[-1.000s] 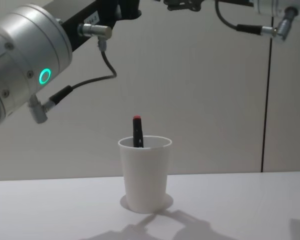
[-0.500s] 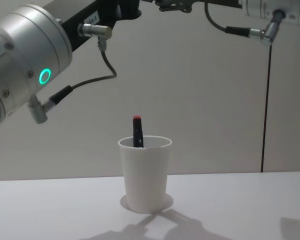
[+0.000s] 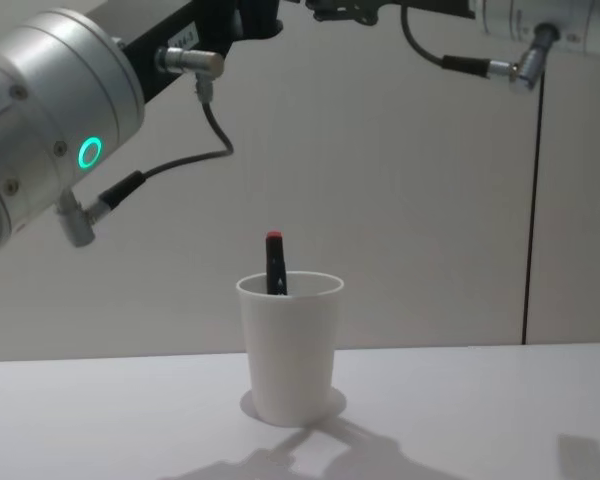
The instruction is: Place the pen into the pen holder.
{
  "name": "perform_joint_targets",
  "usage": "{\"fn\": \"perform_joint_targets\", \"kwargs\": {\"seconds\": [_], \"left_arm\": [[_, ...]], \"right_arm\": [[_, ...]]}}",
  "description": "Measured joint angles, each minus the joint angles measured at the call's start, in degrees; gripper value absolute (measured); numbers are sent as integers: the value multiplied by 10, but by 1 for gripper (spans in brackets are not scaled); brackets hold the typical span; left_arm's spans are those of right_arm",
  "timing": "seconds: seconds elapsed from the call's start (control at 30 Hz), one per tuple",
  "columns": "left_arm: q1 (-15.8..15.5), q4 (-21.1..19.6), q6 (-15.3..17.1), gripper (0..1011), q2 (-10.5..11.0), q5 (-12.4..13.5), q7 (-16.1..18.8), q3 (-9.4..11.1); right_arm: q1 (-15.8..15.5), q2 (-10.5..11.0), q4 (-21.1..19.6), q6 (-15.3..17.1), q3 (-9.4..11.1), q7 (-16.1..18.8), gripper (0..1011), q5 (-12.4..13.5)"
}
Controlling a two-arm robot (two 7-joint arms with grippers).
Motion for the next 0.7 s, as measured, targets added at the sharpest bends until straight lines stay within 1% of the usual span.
{"fn": "perform_joint_targets", "kwargs": {"seconds": [0.07,0.17,0.2,0.27,0.3,0.33,0.4,0.47,0.5,0.6,0.63,0.67,0.7], "left_arm": [[0,0,0,129,0,0,0,0],[0,0,0,130,0,0,0,0],[0,0,0,129,0,0,0,0],[0,0,0,129,0,0,0,0],[0,0,0,129,0,0,0,0],[0,0,0,129,0,0,0,0],[0,0,0,129,0,0,0,0],[0,0,0,129,0,0,0,0],[0,0,0,129,0,0,0,0],[0,0,0,129,0,0,0,0],[0,0,0,129,0,0,0,0],[0,0,0,129,0,0,0,0],[0,0,0,129,0,0,0,0]], "right_arm": [[0,0,1,-1,-1,0,963,0],[0,0,1,-2,-1,0,888,0],[0,0,1,-3,-1,1,839,0],[1,0,2,-3,-1,1,813,-1],[1,0,2,-4,-2,1,751,-1],[1,0,2,-4,-2,1,751,-1],[1,0,2,-4,-2,1,692,-1],[1,0,3,-5,-2,1,622,-1],[1,0,3,-5,-2,1,570,-1],[1,0,3,-5,-2,1,509,-1],[1,0,3,-5,-3,1,447,-1],[1,0,3,-5,-3,1,429,-1],[1,0,3,-6,-3,1,387,-1]]}}
